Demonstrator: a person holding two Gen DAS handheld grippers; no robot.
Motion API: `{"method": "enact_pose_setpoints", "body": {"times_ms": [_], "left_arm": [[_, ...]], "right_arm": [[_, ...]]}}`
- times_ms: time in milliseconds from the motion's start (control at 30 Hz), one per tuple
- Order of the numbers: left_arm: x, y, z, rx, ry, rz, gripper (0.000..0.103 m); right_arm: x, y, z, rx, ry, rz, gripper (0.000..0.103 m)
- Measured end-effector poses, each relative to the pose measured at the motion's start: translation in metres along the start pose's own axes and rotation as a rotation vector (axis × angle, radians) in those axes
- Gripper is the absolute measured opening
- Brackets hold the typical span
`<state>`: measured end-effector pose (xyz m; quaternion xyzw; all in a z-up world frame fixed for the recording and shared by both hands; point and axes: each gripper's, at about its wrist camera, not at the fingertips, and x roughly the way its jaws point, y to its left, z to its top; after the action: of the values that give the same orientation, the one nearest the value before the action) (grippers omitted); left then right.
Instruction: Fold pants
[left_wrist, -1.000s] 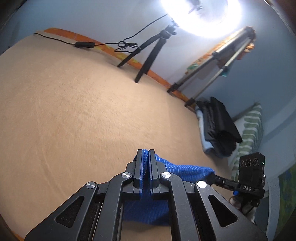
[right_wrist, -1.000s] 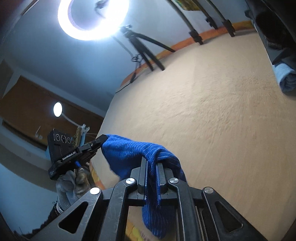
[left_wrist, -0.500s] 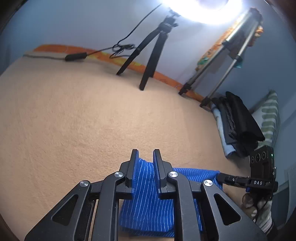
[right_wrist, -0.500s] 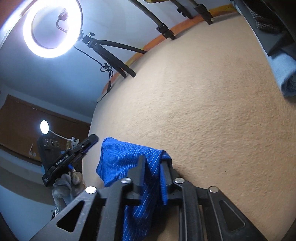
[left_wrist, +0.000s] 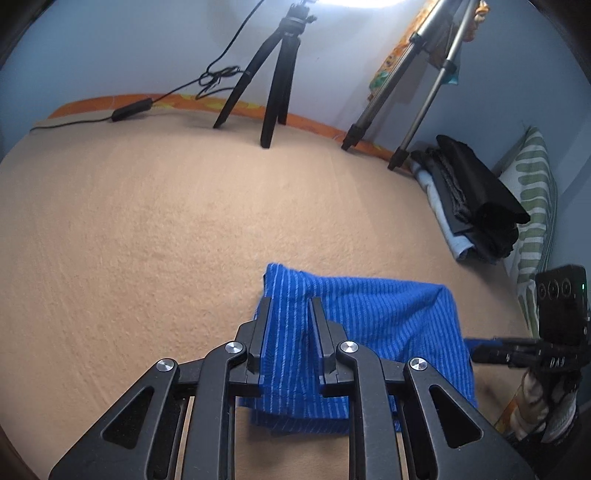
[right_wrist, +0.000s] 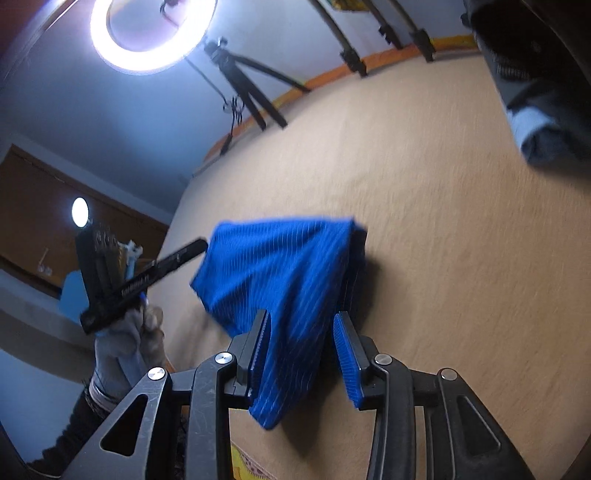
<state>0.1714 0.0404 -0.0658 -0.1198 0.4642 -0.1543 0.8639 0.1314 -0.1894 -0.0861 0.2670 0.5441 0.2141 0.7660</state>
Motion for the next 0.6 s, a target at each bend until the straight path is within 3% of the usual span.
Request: {"method": "enact_pose_setpoints", "body": {"times_ms": [133, 267, 300, 367, 433, 500, 567, 600], "left_arm": [[0.009, 0.003, -0.001, 0.008, 0.018, 0.021, 0.016], [0.018, 0.003, -0.003, 0.025, 0.041, 0.062, 0.016], [0.019, 0.005, -0.003, 0.024, 0.044, 0.066, 0.016], [0.018, 0.009, -0.003, 0.006, 0.046, 0.051, 0.016], [0.013, 0.014, 0.001, -0.015, 0.03, 0.04, 0.017], [0.007, 0.017, 0.004, -0.029, 0.011, 0.031, 0.026], [0.0, 0.022, 0.007, -0.056, -0.013, 0.006, 0.043], [-0.002, 0.024, 0.008, -0.067, -0.018, -0.01, 0.045]], "right_arm": [[0.013, -0.006, -0.011, 0.028, 0.043, 0.002, 0.035], [0.005, -0.013, -0.012, 0.035, 0.041, 0.043, 0.003], [0.003, -0.011, -0.012, 0.022, 0.042, 0.025, 0.003], [-0.005, -0.006, -0.014, -0.069, 0.021, -0.113, 0.007], [-0.007, -0.011, -0.013, -0.043, 0.03, -0.077, 0.012], [-0.014, -0.014, -0.011, -0.021, 0.005, -0.045, 0.026], [-0.022, -0.01, -0.007, -0.043, -0.036, -0.054, 0.035], [-0.023, -0.009, -0.005, -0.045, -0.047, -0.044, 0.041]]}}
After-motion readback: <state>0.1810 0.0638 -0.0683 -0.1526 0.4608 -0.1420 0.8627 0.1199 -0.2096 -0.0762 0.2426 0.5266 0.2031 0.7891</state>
